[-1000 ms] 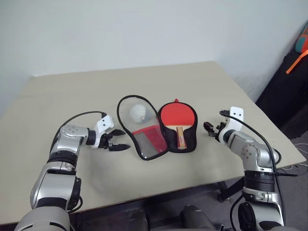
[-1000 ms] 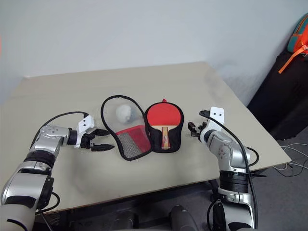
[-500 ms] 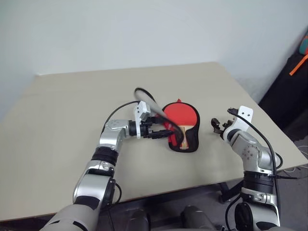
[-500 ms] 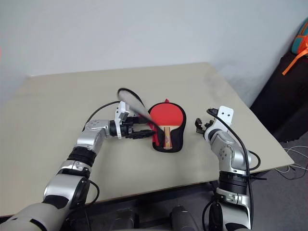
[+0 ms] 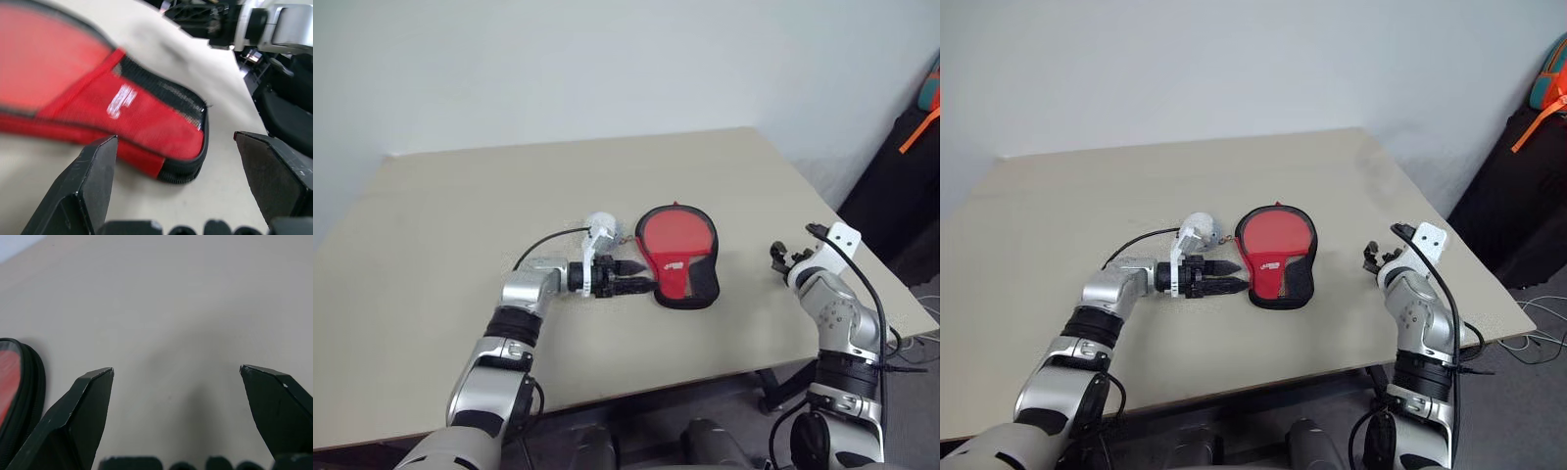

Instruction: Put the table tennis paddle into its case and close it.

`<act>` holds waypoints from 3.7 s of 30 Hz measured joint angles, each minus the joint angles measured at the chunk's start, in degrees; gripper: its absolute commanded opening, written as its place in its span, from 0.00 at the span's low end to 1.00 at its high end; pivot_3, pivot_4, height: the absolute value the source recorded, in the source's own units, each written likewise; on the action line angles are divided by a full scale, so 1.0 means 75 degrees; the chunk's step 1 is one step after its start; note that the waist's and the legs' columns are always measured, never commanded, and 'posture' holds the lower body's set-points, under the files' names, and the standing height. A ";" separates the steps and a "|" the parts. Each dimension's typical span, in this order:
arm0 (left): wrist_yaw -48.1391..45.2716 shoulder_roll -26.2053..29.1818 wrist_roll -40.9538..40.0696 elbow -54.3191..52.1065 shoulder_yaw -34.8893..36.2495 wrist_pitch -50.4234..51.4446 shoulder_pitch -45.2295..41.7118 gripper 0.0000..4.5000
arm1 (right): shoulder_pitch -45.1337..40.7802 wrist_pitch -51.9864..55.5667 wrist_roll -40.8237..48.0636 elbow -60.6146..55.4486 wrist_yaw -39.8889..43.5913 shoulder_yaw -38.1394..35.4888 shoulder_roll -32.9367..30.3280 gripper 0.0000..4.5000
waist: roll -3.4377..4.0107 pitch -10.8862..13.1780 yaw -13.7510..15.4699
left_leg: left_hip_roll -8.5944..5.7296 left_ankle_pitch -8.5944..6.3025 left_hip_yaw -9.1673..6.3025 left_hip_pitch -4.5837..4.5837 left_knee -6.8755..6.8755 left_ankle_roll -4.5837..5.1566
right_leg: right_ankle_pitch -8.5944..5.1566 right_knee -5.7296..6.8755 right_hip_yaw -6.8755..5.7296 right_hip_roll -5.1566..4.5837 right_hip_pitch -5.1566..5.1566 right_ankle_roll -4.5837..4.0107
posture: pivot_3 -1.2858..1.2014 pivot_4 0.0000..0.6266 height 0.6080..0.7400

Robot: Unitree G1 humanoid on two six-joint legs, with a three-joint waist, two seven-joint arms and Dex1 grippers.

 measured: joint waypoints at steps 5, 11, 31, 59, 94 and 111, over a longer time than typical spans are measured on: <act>0.0556 -0.0201 0.0202 -0.0169 -0.0452 0.0637 -0.0026 0.90 | 0.0008 -0.0103 -0.0001 0.0078 -0.0078 0.0038 0.0120 0.99 | 0.0006 -0.0004 0.0018 | -0.0001 0.0000 -0.0001 0.0003 -0.0001 0.0000 | 0.0000 0.0000 0.0000 0.0000 0.0004 0.0000 | 0.52 0.00 1.00; 0.1238 -0.0639 0.0286 -0.0212 -0.0527 0.1400 -0.0255 0.90 | 0.0009 -0.0106 0.0002 0.0142 -0.0082 0.0072 0.0141 0.99 | 0.0026 -0.0016 0.0082 | -0.0012 -0.0001 -0.0006 0.0086 0.0004 -0.0001 | -0.0002 -0.0015 -0.0001 -0.0003 0.0096 -0.0002 | 0.52 0.00 1.00; 0.2700 -0.1926 -0.1260 0.0513 0.1151 0.4788 -0.0777 0.54 | 0.0100 -0.0114 0.0048 0.0310 -0.0289 -0.0221 0.0191 1.00 | 0.0025 -0.0015 0.0023 | -0.0018 -0.0002 -0.0007 0.0100 -0.0021 -0.0003 | -0.0005 -0.0026 0.0002 -0.0006 0.0099 -0.0001 | 0.52 0.00 1.00; 0.1174 0.0817 -0.3730 -0.2807 -0.0211 0.7250 0.0827 0.00 | 0.0061 -0.0070 0.0042 0.0543 -0.0297 -0.0003 0.0095 1.00 | 0.0024 -0.0012 -0.0193 | -0.0017 -0.0003 -0.0007 0.0111 -0.0049 -0.0005 | -0.0006 -0.0029 0.0006 -0.0006 0.0091 -0.0004 | 0.52 0.00 1.00; 0.1488 0.0201 -0.4535 -0.2286 -0.2321 0.7547 0.0721 0.32 | 0.1574 0.0882 0.0126 -0.1926 -0.0900 -0.0127 0.0606 1.00 | 0.0000 -0.0014 0.0010 | -0.0017 -0.0012 -0.0008 0.0116 -0.0096 -0.0020 | -0.0033 -0.0061 0.0005 -0.0014 0.0077 -0.0042 | 0.52 0.00 1.00; 0.1168 0.1337 -0.4397 -0.4226 -0.2317 0.6304 0.1553 0.99 | 0.1325 0.0822 0.0127 -0.1482 -0.0877 -0.0121 0.0395 1.00 | -0.0017 -0.0014 -0.0001 | -0.0017 -0.0026 -0.0006 0.0123 -0.0083 -0.0044 | -0.0030 -0.0068 0.0005 -0.0015 0.0080 -0.0040 | 0.52 0.00 1.00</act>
